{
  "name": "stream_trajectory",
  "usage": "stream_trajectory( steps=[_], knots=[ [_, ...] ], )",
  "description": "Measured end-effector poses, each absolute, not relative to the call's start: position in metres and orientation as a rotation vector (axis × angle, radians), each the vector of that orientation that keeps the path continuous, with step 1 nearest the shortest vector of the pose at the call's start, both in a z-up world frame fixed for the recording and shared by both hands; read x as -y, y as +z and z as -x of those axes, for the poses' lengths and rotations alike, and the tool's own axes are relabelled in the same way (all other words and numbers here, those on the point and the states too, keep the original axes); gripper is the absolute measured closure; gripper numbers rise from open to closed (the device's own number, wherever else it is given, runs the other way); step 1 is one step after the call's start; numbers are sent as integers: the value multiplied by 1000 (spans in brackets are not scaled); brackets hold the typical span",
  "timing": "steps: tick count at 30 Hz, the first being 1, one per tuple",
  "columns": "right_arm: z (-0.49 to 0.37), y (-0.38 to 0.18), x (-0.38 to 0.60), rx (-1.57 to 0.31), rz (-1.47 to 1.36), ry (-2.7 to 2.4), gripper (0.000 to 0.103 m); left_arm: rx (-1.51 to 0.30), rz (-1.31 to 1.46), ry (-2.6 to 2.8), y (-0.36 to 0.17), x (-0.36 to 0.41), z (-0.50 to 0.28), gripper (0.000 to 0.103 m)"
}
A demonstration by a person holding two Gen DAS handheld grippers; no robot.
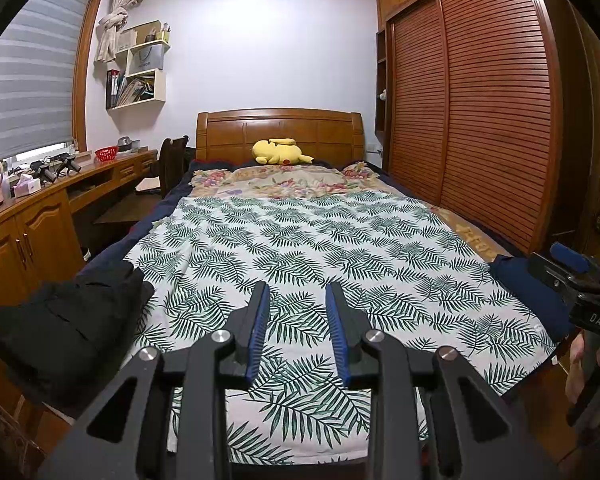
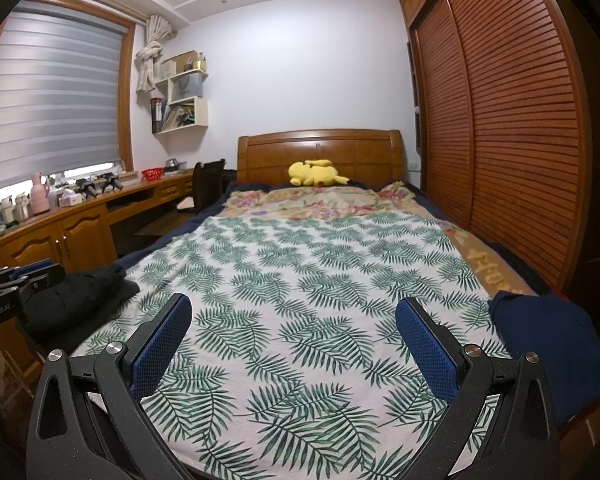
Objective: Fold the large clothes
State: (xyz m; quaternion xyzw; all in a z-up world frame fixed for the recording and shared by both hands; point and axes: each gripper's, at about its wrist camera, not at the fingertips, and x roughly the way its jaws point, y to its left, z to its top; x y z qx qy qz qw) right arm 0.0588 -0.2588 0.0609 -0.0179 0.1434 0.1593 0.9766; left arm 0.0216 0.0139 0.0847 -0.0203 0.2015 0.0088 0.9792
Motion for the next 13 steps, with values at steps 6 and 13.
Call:
stream_trajectory(
  steps=[6, 13],
  knots=[
    [-58, 61, 258, -291, 34, 321, 0, -406, 42, 18, 83, -13, -22, 75],
    [-56, 62, 257, -291, 33, 322, 0, -406, 44, 14, 82, -12, -21, 74]
  ],
)
